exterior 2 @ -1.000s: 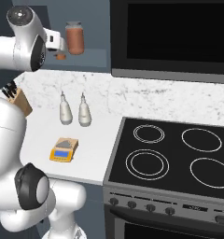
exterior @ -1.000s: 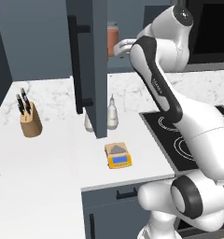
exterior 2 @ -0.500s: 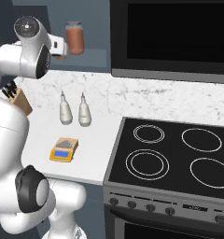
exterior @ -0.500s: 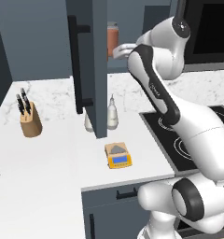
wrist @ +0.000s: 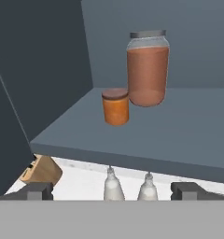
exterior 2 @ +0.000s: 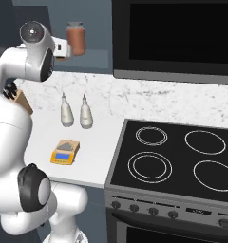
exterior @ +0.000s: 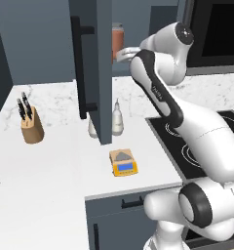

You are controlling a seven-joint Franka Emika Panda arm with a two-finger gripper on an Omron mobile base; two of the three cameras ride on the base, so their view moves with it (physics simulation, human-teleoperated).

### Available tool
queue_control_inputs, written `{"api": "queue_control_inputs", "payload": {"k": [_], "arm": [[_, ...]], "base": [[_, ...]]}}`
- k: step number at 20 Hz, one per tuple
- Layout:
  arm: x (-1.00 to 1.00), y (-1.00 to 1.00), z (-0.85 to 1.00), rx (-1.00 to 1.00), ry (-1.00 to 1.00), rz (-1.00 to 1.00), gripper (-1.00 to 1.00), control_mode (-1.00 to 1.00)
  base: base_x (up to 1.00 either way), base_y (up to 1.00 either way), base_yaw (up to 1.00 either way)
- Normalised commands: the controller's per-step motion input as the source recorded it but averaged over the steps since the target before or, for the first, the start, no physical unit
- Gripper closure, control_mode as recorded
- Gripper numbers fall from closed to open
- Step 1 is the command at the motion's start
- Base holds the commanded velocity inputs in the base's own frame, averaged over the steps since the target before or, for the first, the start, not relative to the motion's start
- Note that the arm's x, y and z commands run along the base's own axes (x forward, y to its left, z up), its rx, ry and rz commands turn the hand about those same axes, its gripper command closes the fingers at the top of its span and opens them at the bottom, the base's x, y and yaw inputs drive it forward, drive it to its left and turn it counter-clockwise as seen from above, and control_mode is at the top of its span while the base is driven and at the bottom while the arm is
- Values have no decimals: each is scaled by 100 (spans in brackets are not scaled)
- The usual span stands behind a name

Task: Pick the jam and place it on the digital scale for weighing, and close the cabinet.

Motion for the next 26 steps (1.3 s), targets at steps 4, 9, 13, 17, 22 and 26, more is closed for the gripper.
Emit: {"api": "queue_control_inputs", "payload": {"k": [4,9,13,17,22,26], "arm": [[28,3,2,0,0,0,-100,-100],[27,4,20,0,-2,0,-100,-100],[29,14,17,-1,-3,0,-100,-100],[40,5,0,0,0,0,-100,-100],[52,3,0,0,1,0,-100,-100],[54,20,0,-1,-4,0,-100,-100]], "base": [[0,0,0],[0,0,0],[0,0,0],[0,0,0],[0,0,0],[0,0,0]]}}
